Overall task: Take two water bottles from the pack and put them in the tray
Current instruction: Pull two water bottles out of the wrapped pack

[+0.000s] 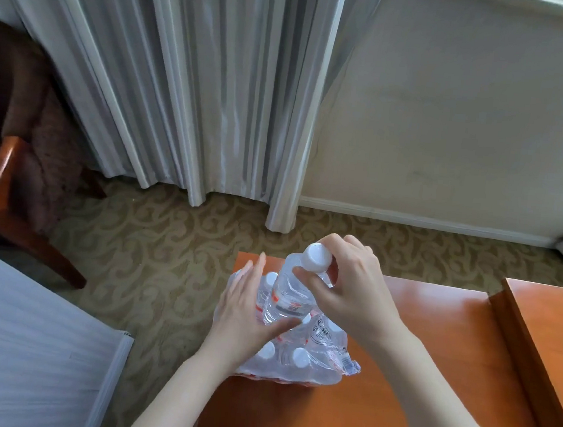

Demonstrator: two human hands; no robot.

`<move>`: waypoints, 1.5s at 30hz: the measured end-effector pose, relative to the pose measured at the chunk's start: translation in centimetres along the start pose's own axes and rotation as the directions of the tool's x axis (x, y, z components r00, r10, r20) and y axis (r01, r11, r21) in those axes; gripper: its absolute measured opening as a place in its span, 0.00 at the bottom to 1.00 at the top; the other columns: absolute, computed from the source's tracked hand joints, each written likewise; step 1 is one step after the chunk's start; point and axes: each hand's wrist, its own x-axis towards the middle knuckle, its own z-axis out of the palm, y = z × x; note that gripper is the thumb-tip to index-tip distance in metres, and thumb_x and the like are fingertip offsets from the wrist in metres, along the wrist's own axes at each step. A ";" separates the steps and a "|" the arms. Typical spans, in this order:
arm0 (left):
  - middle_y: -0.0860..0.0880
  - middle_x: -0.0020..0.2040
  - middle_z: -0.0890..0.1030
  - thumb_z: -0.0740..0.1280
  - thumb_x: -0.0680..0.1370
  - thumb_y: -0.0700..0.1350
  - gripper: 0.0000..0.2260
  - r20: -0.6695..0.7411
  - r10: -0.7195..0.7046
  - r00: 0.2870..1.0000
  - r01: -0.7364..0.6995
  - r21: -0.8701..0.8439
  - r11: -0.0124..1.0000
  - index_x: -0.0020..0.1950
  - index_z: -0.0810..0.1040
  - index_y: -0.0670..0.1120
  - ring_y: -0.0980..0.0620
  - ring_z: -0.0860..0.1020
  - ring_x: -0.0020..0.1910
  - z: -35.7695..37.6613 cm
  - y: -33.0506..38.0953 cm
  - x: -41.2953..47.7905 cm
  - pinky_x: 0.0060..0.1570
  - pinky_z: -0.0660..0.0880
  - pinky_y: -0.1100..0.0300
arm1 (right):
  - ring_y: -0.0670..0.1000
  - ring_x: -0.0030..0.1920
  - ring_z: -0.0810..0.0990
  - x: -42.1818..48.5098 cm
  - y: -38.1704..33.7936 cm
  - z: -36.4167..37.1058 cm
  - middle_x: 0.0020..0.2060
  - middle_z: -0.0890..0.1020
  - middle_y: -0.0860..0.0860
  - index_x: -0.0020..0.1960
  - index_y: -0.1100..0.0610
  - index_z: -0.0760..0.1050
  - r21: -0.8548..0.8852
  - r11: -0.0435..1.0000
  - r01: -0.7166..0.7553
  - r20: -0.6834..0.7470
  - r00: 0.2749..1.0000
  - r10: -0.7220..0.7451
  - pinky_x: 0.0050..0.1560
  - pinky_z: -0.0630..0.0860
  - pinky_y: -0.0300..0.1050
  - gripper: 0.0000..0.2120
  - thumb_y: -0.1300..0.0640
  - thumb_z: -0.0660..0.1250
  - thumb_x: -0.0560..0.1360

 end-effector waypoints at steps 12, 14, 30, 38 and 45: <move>0.57 0.34 0.71 0.63 0.66 0.51 0.08 -0.155 0.164 0.974 -0.196 -0.217 0.956 0.33 0.71 0.65 0.67 0.72 0.34 -1.8 5.9 1.4 0.34 0.67 0.75 | 0.48 0.36 0.65 0.1 -1.8 1.9 0.28 0.64 0.42 0.39 0.57 0.67 0.023 1.000 0.019 0.027 0.999 -0.019 0.41 0.62 0.44 0.13 0.51 0.69 0.70; 0.55 0.35 0.72 0.68 0.70 0.47 0.11 -0.183 0.182 0.966 -0.208 -0.137 0.968 0.35 0.71 0.62 0.65 0.73 0.37 -1.7 5.4 1.5 0.36 0.68 0.74 | 0.47 0.37 0.67 0.0 -1.4 2.5 0.28 0.67 0.42 0.42 0.54 0.70 0.102 0.995 -0.011 -0.031 0.999 0.015 0.42 0.65 0.44 0.10 0.48 0.66 0.71; 0.50 0.43 0.80 0.69 0.69 0.55 0.11 -0.224 0.090 0.970 -0.145 -0.245 0.959 0.44 0.77 0.49 0.55 0.78 0.43 -4.3 3.4 2.2 0.44 0.74 0.66 | 0.53 0.55 0.70 -4.6 10.7 14.7 0.51 0.78 0.47 0.53 0.54 0.71 -0.504 0.858 -0.098 0.351 0.884 0.307 0.51 0.60 0.49 0.21 0.40 0.67 0.68; 0.50 0.42 0.80 0.68 0.67 0.57 0.12 -0.243 0.094 0.966 -0.164 -0.285 0.944 0.43 0.77 0.50 0.54 0.78 0.42 -4.5 3.0 2.4 0.43 0.74 0.65 | 0.51 0.55 0.69 -4.4 9.8 16.0 0.44 0.78 0.44 0.45 0.50 0.76 -0.373 0.853 -0.365 0.183 0.872 0.453 0.50 0.56 0.48 0.12 0.46 0.70 0.65; 0.51 0.42 0.80 0.68 0.67 0.58 0.11 -0.249 0.106 0.963 -0.177 -0.283 0.943 0.41 0.76 0.53 0.56 0.78 0.42 -5.2 3.3 2.3 0.43 0.75 0.64 | 0.45 0.49 0.72 -4.2 8.1 12.1 0.45 0.75 0.45 0.46 0.51 0.79 0.214 0.823 -0.526 0.089 0.850 0.520 0.54 0.64 0.48 0.12 0.50 0.76 0.65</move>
